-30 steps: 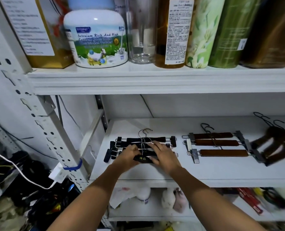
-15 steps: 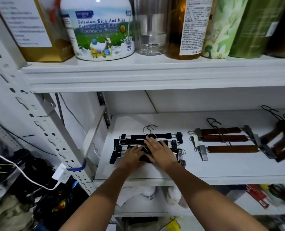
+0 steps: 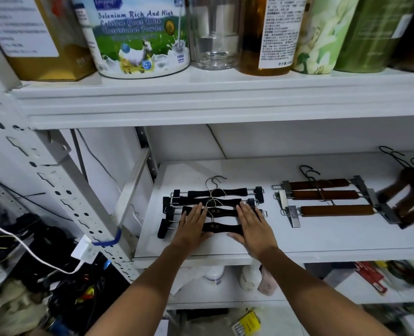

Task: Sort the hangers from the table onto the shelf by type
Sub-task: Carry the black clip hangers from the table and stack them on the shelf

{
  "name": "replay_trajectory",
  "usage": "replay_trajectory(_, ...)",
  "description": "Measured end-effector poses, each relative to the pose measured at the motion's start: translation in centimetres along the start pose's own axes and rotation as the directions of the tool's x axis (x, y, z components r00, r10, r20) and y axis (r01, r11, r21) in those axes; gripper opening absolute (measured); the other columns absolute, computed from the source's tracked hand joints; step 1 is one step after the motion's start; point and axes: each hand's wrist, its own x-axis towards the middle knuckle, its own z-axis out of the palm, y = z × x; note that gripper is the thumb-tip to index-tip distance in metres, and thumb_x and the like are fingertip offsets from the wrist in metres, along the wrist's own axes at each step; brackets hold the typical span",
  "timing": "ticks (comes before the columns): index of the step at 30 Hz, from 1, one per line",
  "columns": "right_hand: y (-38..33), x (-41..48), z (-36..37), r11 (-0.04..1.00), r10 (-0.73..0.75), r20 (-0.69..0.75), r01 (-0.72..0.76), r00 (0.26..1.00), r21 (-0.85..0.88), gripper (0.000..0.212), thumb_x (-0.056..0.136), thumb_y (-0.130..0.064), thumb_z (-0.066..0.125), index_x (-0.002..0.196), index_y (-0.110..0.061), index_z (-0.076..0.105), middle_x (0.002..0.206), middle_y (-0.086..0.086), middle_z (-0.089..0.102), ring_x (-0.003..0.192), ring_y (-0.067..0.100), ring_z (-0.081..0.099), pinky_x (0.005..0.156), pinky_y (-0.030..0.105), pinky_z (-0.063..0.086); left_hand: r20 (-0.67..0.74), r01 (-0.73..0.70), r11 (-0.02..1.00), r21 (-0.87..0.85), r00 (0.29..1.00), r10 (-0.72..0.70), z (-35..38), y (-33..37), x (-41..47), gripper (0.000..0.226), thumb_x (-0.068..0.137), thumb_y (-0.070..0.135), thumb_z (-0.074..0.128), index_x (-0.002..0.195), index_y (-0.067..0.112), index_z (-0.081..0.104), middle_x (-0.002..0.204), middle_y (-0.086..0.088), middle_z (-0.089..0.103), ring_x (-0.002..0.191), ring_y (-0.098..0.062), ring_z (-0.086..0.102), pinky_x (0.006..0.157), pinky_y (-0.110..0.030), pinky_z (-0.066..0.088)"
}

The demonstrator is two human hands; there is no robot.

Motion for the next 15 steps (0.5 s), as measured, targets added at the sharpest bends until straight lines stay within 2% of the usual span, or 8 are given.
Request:
replay_trajectory(1,0.0,0.3,0.1,1.000,0.005,0.013,-0.005,1.000,0.011,0.088,0.093,-0.066,0.003,0.131,-0.005,0.055,0.138,0.009,0.053,0.129,0.019,0.050,0.114,0.033,0.009,0.011,0.010,1.000,0.004,1.000,-0.010,0.1,0.2,0.0,0.082,0.089,0.064,0.013,0.150,0.013,-0.008,0.159,-0.004,-0.014,0.147,-0.017,-0.015,0.118,-0.038,-0.008)
replay_trajectory(3,0.1,0.5,0.0,0.999,0.005,-0.002,-0.005,1.000,0.032,0.093,0.091,-0.065,-0.005,0.135,-0.006,0.051,0.141,0.009,0.050,0.132,0.020,0.046,0.114,0.033,0.005,0.015,0.036,0.999,-0.024,0.999,-0.035,0.0,0.5,0.4,0.095,0.074,0.069,-0.007,0.150,0.013,-0.008,0.159,-0.005,-0.014,0.147,-0.018,-0.015,0.118,-0.039,-0.008)
replay_trajectory(5,0.4,1.0,-0.2,0.998,-0.024,-0.054,0.027,0.998,0.053,0.106,0.080,-0.071,-0.022,0.148,-0.008,0.028,0.155,0.008,0.027,0.144,0.020,0.023,0.112,0.031,-0.010,0.022,0.043,0.999,-0.024,0.999,-0.043,-0.1,0.4,1.0,0.075,0.092,0.058,0.004,0.150,0.013,-0.007,0.159,-0.005,-0.014,0.147,-0.018,-0.016,0.118,-0.040,-0.007)
replay_trajectory(7,0.7,1.5,-0.3,0.998,-0.046,-0.057,0.049,0.997,0.045,0.116,0.064,-0.074,-0.035,0.152,-0.011,0.008,0.160,0.004,0.007,0.148,0.017,0.003,0.108,0.029,-0.021,0.029,0.045,0.999,-0.028,0.999,-0.044,-0.4,0.3,1.5,0.064,0.101,0.043,0.020,0.150,0.012,-0.008,0.159,-0.005,-0.014,0.147,-0.018,-0.016,0.119,-0.040,-0.007)
replay_trajectory(11,1.2,3.1,-0.5,1.000,-0.013,-0.068,0.015,0.998,0.026,0.127,0.048,-0.074,-0.045,0.152,-0.014,-0.002,0.161,0.001,-0.002,0.147,0.013,-0.006,0.107,0.026,-0.024,0.032,0.041,0.998,-0.051,0.999,-0.039,-1.1,0.6,2.6,0.063,0.102,0.039,0.023,0.151,0.012,-0.006,0.159,-0.006,-0.013,0.147,-0.019,-0.016,0.120,-0.041,-0.007)
replay_trajectory(15,2.0,4.1,-0.6,0.998,-0.015,-0.073,0.019,0.997,0.055,0.130,0.043,-0.075,-0.046,0.152,-0.015,-0.006,0.160,0.001,-0.005,0.147,0.013,-0.010,0.110,0.028,-0.017,0.023,0.045,0.997,-0.064,0.999,-0.043,-1.4,0.9,3.6,0.063,0.102,0.039,0.025,0.151,0.011,-0.005,0.159,-0.007,-0.012,0.147,-0.019,-0.015,0.120,-0.041,-0.006)
